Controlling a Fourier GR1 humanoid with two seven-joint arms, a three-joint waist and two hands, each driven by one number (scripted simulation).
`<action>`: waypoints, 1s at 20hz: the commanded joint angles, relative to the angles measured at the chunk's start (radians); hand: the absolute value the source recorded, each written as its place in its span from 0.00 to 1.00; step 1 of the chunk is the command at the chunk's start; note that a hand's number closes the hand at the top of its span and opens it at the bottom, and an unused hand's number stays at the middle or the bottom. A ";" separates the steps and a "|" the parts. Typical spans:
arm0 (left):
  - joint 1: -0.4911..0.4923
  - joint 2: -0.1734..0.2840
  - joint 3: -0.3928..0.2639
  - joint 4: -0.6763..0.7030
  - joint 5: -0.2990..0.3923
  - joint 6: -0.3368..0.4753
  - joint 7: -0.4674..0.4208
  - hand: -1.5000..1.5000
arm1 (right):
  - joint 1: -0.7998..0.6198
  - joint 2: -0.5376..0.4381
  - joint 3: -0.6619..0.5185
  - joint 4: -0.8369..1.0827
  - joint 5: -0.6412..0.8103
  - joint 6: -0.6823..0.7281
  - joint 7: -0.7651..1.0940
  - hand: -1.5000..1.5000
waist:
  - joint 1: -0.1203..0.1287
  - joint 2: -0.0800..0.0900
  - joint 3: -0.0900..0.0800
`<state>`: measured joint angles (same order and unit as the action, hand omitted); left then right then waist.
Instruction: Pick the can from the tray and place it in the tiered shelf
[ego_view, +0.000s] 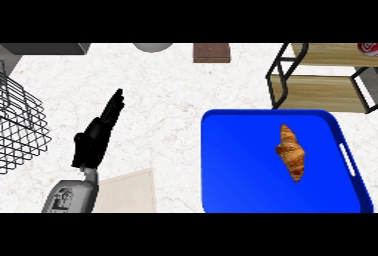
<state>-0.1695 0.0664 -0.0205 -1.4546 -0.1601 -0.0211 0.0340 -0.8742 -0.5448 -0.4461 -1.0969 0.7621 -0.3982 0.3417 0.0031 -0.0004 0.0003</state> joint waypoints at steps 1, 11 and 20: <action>-0.034 0.004 0.016 0.023 0.007 -0.005 0.010 0.50 | -0.007 -0.009 -0.004 -0.071 -0.078 0.074 0.045 0.00 | -0.005 -0.001 -0.001; 0.021 -0.019 -0.014 -0.009 -0.011 0.008 -0.017 0.50 | -0.083 -0.047 -0.136 -0.098 -0.246 0.004 0.048 0.00 | -0.001 0.000 0.000; 0.027 0.018 0.028 -0.022 0.022 -0.021 -0.002 0.50 | 0.027 -0.296 -0.320 -0.229 -0.344 0.185 0.316 0.00 | -0.026 -0.007 0.000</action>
<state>-0.1535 0.0745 -0.0037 -1.4697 -0.1510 -0.0302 0.0358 -0.9014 -0.7441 -0.6789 -1.3007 0.4753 -0.2985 0.5714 -0.0149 -0.0060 -0.0006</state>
